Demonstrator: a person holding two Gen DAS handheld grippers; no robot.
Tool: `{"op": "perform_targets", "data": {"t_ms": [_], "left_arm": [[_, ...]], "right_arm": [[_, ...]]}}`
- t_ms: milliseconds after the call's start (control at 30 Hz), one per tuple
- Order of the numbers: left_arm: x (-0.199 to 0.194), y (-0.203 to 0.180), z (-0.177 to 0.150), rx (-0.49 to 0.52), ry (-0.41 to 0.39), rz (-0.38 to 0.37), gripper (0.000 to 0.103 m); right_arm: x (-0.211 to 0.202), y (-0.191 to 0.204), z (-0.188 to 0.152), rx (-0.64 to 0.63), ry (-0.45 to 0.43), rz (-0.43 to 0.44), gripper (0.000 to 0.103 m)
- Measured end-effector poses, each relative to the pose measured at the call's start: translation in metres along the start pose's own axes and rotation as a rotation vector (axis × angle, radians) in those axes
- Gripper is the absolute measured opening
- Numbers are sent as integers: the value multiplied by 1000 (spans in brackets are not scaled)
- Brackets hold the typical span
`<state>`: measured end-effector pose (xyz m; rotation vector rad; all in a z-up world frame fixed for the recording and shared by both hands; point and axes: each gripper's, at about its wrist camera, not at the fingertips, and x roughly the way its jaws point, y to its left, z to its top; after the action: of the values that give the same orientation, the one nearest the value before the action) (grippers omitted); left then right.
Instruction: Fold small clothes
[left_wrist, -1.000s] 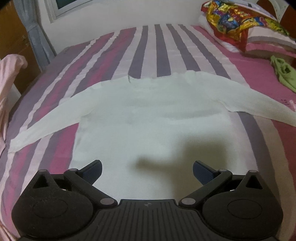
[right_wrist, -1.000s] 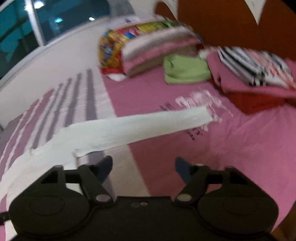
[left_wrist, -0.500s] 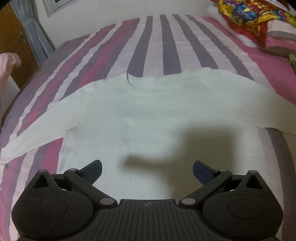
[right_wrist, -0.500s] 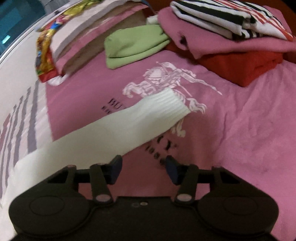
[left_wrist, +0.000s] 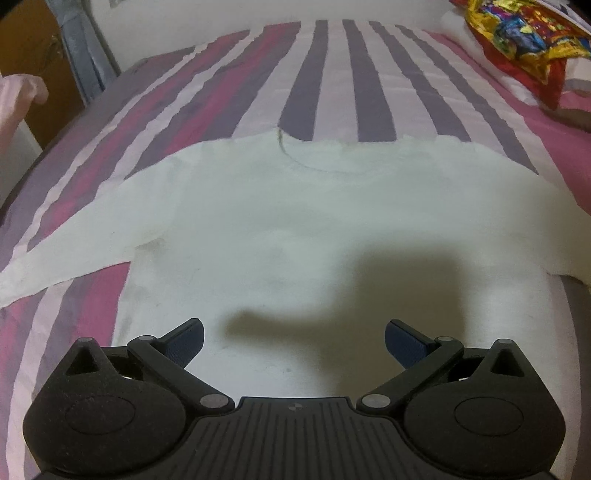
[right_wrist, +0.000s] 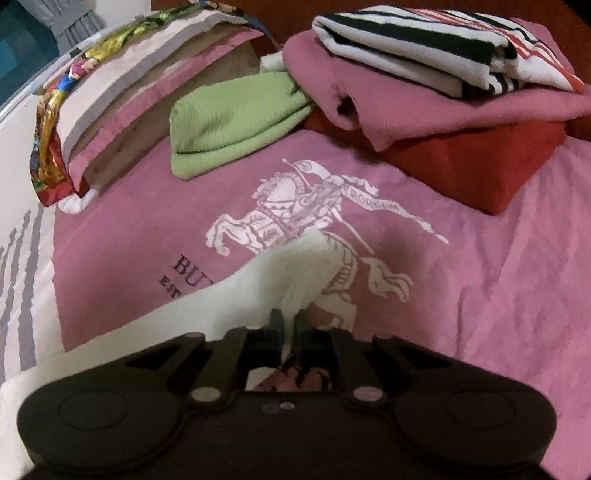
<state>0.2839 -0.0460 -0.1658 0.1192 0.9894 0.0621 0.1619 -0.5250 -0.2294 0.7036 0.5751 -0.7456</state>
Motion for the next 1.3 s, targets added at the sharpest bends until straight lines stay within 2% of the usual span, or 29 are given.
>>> {"op": "perform_targets", "data": {"t_ms": [133, 233, 400, 567, 700, 767, 800, 833, 933, 1000, 1067, 1133, 1167, 1300], "left_arm": [[-2, 11, -2, -6, -6, -6, 103], [-4, 23, -2, -27, -11, -11, 103], [-4, 59, -3, -89, -21, 12, 103], [-1, 104, -8, -150, -24, 48, 103], [5, 139, -11, -210, -25, 42, 103], [10, 150, -11, -225, -23, 18, 103], [12, 154, -11, -232, -21, 5, 103], [14, 155, -11, -236, -22, -7, 103], [19, 153, -8, -230, -23, -93, 103], [20, 147, -6, -246, -27, -195, 103], [26, 138, -2, -277, -17, -296, 103], [33, 126, 4, -298, -4, -367, 103], [37, 120, 8, -315, 8, -410, 103], [59, 96, 15, -413, 73, -552, 102]], "right_arm": [[-23, 32, -3, -103, -80, 74, 6], [-40, 68, -8, -170, -88, 159, 6], [-79, 153, -43, -322, -73, 368, 5], [-111, 245, -113, -446, 33, 609, 5], [-111, 304, -183, -566, 169, 709, 5], [-100, 320, -211, -604, 261, 701, 18], [-94, 325, -223, -630, 301, 686, 29], [-91, 327, -232, -643, 326, 670, 33], [-96, 318, -236, -610, 363, 699, 40], [-105, 309, -224, -567, 346, 711, 40], [-115, 297, -211, -546, 300, 702, 44], [-125, 281, -196, -539, 243, 680, 63], [-126, 274, -190, -538, 221, 664, 68], [-127, 249, -171, -551, 161, 639, 70]]}}
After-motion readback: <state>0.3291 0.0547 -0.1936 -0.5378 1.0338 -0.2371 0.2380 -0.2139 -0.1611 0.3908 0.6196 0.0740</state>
